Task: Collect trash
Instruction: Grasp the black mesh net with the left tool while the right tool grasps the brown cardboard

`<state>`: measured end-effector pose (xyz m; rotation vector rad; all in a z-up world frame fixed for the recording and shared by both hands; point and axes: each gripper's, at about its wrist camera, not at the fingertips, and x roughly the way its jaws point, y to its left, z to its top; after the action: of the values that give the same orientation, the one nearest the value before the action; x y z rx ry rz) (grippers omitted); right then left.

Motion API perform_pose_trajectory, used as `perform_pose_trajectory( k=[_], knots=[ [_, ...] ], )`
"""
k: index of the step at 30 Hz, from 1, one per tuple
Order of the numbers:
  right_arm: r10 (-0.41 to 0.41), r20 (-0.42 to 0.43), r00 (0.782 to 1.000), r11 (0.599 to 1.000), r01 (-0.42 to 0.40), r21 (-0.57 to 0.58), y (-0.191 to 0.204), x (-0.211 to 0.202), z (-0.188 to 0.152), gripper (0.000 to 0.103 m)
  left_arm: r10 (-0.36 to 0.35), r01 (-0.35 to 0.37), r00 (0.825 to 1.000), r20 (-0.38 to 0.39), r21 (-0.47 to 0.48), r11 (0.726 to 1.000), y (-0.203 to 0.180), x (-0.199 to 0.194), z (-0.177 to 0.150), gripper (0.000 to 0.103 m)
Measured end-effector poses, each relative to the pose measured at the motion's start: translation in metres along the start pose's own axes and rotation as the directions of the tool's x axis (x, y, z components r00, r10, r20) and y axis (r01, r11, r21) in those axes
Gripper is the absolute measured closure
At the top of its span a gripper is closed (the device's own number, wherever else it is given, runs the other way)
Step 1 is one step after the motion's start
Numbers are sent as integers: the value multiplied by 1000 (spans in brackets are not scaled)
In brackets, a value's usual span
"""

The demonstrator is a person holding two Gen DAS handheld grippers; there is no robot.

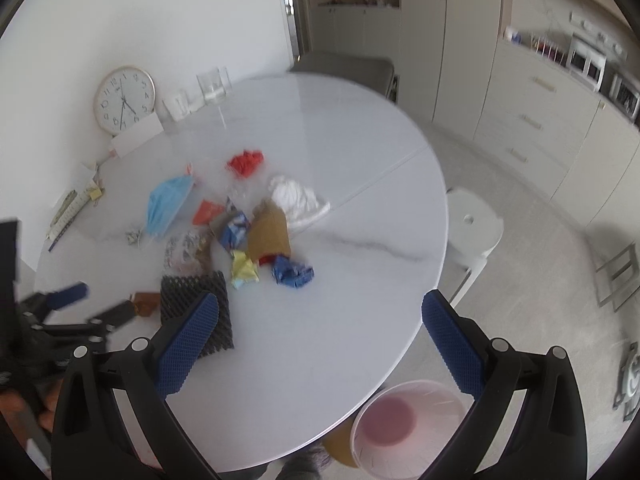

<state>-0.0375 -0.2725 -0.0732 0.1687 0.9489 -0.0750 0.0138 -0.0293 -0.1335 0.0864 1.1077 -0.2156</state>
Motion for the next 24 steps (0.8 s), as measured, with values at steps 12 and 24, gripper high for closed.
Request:
perform_pose_trajectory(
  k=[12, 24],
  knots=[
    [34, -64, 997, 991, -41, -127, -3, 68, -15, 2, -81, 57, 988, -134, -173, 983, 10, 106, -21, 31],
    [135, -98, 986, 987, -142, -70, -2, 108, 10, 2, -15, -2, 996, -84, -198, 980, 7, 98, -25, 87]
  ],
)
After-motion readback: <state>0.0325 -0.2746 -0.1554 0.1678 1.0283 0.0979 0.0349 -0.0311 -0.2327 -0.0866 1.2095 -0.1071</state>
